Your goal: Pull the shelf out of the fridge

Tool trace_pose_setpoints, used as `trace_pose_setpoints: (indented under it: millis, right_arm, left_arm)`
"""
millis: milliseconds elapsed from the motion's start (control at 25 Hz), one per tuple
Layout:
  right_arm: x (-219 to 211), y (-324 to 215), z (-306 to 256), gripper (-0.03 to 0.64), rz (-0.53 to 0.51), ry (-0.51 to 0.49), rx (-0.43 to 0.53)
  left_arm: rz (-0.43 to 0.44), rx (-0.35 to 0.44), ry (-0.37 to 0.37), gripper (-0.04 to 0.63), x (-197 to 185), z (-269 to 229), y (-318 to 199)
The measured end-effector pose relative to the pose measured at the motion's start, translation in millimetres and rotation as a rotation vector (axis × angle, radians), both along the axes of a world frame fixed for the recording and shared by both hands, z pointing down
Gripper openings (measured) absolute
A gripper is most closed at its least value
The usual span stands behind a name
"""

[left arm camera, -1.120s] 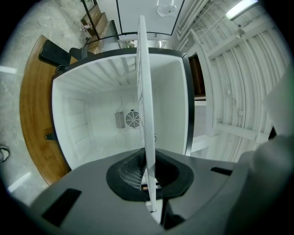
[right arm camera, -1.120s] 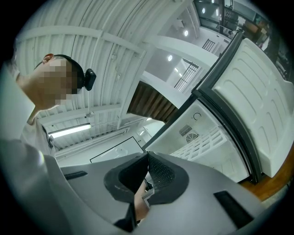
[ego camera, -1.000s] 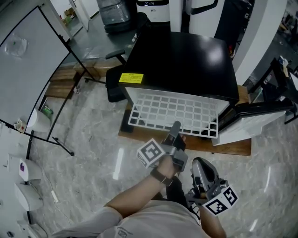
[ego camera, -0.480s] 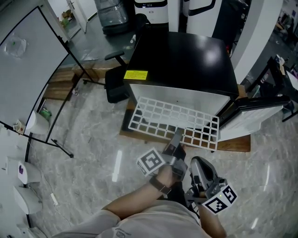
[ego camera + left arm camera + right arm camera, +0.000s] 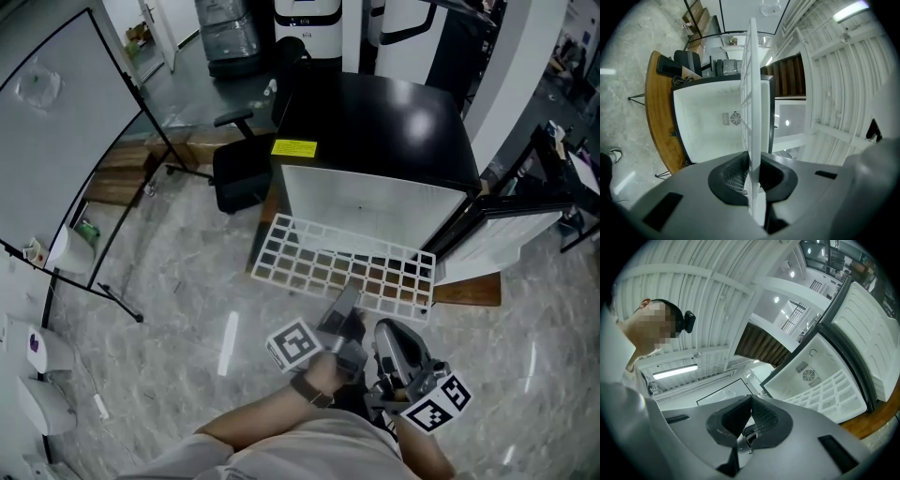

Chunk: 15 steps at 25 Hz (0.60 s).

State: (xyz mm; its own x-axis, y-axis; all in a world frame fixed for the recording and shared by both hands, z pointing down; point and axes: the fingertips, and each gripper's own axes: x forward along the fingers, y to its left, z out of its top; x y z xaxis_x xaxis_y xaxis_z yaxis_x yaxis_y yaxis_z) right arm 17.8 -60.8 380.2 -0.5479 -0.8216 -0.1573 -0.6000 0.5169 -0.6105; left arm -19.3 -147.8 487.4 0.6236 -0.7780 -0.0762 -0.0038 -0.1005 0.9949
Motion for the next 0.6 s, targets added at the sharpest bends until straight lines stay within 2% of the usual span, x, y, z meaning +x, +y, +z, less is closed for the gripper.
trace_pose_setpoints:
  millis: [480,600]
  right_arm:
    - [-28,36,-9,0.02,0.02,0.053,0.005]
    - [-26,40,-13,0.02,0.016,0.083,0.019]
  left_arm:
    - [0.025,0.004,0.052,0.025,-25,-12,37]
    - [0.023,0.011,0.019,0.025,-25,-12,41]
